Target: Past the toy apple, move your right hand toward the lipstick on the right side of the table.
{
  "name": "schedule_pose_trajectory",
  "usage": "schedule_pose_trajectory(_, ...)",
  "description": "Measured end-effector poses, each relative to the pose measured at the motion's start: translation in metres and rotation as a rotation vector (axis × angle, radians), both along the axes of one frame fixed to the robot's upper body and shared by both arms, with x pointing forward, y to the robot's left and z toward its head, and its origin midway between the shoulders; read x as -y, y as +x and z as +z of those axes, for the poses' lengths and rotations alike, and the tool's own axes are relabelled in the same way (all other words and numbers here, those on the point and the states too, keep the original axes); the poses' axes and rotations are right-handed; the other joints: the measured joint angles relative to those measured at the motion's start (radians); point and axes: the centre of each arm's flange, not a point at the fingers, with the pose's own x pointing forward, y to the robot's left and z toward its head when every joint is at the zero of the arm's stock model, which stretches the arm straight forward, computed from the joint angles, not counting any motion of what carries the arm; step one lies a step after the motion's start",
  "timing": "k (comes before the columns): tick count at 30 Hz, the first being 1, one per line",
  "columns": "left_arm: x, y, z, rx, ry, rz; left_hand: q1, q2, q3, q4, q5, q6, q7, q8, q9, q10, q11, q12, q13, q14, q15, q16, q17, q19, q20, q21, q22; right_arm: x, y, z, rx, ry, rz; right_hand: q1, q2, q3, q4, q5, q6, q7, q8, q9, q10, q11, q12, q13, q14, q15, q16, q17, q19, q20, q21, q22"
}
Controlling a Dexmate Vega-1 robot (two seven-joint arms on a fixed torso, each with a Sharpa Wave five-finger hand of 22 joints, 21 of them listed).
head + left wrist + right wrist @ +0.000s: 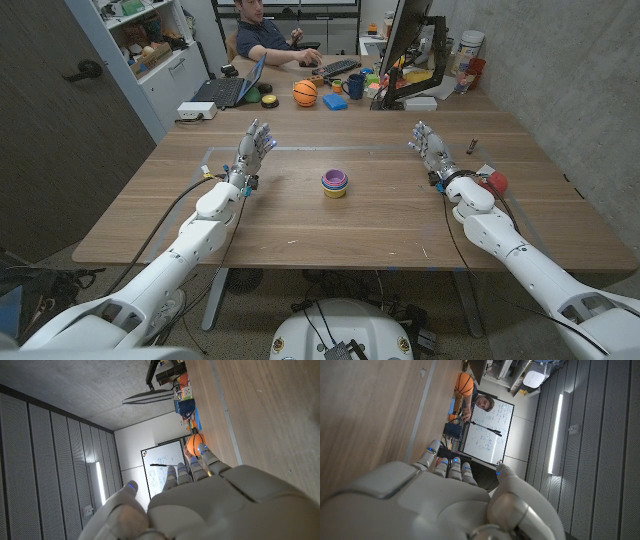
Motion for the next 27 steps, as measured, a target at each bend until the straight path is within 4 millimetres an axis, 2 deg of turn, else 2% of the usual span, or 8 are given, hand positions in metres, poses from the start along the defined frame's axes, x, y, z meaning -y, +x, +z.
schedule_pose_trajectory(11,-0.001,-0.001,0.002,0.011,-0.011,-0.001,0.0,0.0,0.0,0.0,0.0,0.0,0.0,0.0,0.0,0.0,0.0,0.0,0.0,0.0,0.0,0.0,0.0,0.0,0.0,0.0,0.0,0.003,0.003,0.007,0.005,0.003,-0.007,0.0,0.0,0.0,0.0,0.0,0.0,0.0,0.0,0.0,0.0,0.0,0.0,0.0,0.0,0.0,0.0,0.0,0.0,0.0,0.002,0.0)
schedule_pose_trajectory(12,0.0,0.003,-0.003,-0.002,-0.026,0.001,0.0,0.0,0.0,0.0,0.0,0.0,0.0,0.0,0.0,0.0,0.0,0.0,0.0,0.0,0.0,0.0,0.0,0.0,0.0,0.0,0.0,0.001,0.003,0.008,0.007,-0.001,0.002,0.0,0.0,0.0,0.0,0.0,0.0,0.0,0.0,0.0,0.0,0.0,0.0,0.0,0.0,0.0,0.0,0.0,0.0,0.0,0.002,0.0)
schedule_pose_trajectory(16,-0.001,0.004,-0.004,-0.003,-0.028,0.0,0.0,0.0,0.0,0.0,0.002,0.0,0.0,0.0,0.0,0.0,0.0,0.0,0.0,0.0,0.0,0.0,0.0,0.0,0.0,0.0,0.0,0.002,0.003,0.012,0.019,-0.011,-0.002,0.0,0.0,0.0,0.0,0.0,0.0,0.0,0.0,0.0,0.0,0.0,0.0,0.0,0.0,0.0,0.0,0.0,0.0,0.0,0.002,0.0)
schedule_pose_trajectory(21,-0.001,0.004,-0.004,-0.001,-0.03,-0.002,0.0,0.0,0.0,0.0,0.005,0.0,0.0,0.0,0.0,0.0,0.0,0.0,0.0,0.0,0.0,0.0,0.0,0.0,0.0,0.0,0.0,0.003,0.001,0.024,0.058,-0.042,-0.022,0.0,0.0,0.002,-0.002,0.0,0.004,-0.004,0.0,0.0,0.002,0.002,0.0,0.0,0.0,0.0,0.0,0.0,0.0,0.0,0.002,0.0)
schedule_pose_trajectory(27,-0.002,0.005,-0.005,-0.002,-0.032,-0.001,0.0,0.0,0.0,0.0,0.005,0.0,0.0,0.0,0.0,0.0,0.0,0.0,0.0,0.0,0.0,0.0,0.0,0.0,0.0,0.0,0.0,0.006,-0.001,0.04,0.114,-0.089,-0.071,0.02,-0.004,0.013,-0.013,0.0,0.032,-0.018,0.008,-0.001,0.026,-0.001,0.008,0.0,0.019,-0.018,0.008,-0.003,0.0,0.0,0.002,0.0)
